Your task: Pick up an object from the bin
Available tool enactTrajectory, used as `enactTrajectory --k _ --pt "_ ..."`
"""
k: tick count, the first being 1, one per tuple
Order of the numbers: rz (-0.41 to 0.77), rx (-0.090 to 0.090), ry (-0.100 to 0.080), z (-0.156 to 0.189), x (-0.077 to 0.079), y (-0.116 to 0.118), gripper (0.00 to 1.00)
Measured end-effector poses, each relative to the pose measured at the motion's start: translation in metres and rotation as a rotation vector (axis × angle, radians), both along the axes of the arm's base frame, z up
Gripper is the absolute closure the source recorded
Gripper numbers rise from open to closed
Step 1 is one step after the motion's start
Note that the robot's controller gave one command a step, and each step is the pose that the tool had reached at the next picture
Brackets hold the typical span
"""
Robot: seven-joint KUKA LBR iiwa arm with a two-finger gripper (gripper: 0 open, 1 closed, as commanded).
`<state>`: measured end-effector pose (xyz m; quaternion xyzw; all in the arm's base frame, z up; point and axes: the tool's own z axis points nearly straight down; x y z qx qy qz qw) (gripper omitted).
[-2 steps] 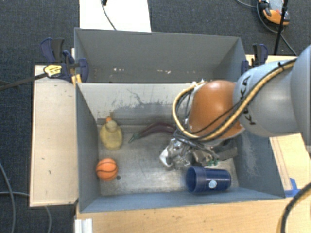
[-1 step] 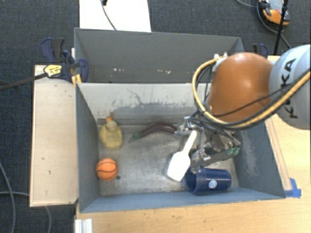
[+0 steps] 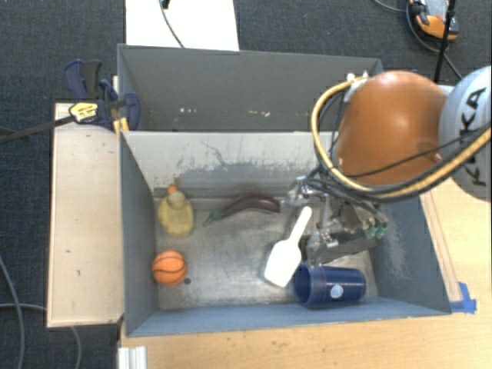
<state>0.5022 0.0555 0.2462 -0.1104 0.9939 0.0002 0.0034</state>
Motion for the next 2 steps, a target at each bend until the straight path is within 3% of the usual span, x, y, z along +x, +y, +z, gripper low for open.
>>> enactTrajectory --k 1,2 --pt "0.280 -0.001 0.002 -0.1736 -0.0204 0.0048 1.00" --pt "0.278 0.000 -0.012 -0.1727 -0.0168 0.0054 0.00"
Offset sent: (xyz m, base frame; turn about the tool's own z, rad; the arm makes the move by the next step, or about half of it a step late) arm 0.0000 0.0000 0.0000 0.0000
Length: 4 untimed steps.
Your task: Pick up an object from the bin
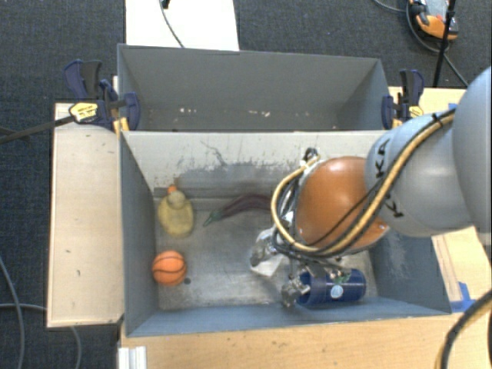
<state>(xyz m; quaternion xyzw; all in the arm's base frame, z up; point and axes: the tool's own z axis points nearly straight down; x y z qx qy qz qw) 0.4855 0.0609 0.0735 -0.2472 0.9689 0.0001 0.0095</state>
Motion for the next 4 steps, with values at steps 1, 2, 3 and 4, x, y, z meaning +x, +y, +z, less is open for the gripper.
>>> enactTrajectory --k 1,2,3,4 --pt "-0.001 0.000 0.000 0.000 0.000 0.000 0.00" --pt "-0.013 0.000 0.007 0.005 0.078 -0.054 1.00" --pt "-0.014 0.000 0.007 0.005 0.078 -0.054 1.00" --pt "-0.013 0.002 0.011 0.011 0.077 -0.053 1.00"
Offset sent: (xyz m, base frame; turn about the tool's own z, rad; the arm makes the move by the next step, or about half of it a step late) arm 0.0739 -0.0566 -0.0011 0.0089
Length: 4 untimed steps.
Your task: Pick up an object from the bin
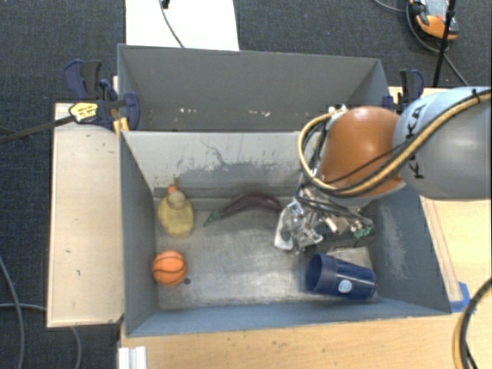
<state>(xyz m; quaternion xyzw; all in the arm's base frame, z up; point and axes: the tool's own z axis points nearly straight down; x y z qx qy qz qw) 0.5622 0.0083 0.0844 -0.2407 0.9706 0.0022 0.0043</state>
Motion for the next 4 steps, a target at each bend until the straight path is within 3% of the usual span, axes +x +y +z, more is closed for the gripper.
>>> enactTrajectory --k 1,2,3,4 --pt "-0.032 -0.005 0.003 0.155 -0.006 -0.006 1.00" --pt "-0.034 -0.005 0.005 0.155 -0.007 -0.006 1.00" --pt "0.058 -0.006 0.002 0.145 0.002 -0.009 1.00" --pt "0.352 -0.005 0.005 0.096 0.000 -0.006 0.00"
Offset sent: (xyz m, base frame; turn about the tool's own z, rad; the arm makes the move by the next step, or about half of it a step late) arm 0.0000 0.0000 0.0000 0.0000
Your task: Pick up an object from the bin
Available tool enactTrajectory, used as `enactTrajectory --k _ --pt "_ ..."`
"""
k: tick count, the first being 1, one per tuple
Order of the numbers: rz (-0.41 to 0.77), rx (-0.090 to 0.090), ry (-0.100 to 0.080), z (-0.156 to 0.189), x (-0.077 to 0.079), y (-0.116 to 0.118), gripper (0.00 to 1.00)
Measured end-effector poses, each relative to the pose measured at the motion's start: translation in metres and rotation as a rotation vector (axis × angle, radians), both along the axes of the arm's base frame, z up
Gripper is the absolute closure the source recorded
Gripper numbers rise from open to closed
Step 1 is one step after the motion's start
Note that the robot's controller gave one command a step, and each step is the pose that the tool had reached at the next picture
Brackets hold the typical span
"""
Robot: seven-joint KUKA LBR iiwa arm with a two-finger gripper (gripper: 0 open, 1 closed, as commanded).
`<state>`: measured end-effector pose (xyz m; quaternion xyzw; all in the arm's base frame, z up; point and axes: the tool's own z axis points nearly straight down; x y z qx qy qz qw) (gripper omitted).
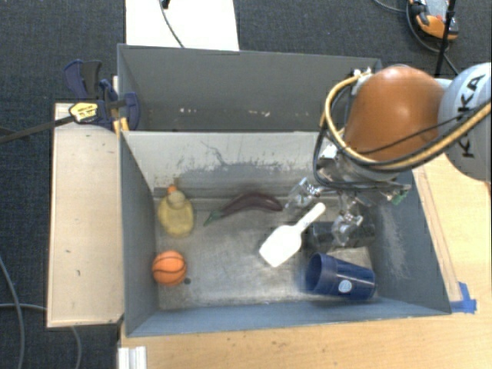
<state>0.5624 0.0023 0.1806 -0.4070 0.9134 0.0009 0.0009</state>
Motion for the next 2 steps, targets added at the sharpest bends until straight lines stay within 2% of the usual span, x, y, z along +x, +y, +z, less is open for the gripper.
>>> enactTrajectory --k 1,2 --pt "-0.003 0.000 -0.002 0.001 0.001 -0.001 0.00" --pt "0.150 -0.006 0.018 -0.099 -0.001 -0.005 1.00"
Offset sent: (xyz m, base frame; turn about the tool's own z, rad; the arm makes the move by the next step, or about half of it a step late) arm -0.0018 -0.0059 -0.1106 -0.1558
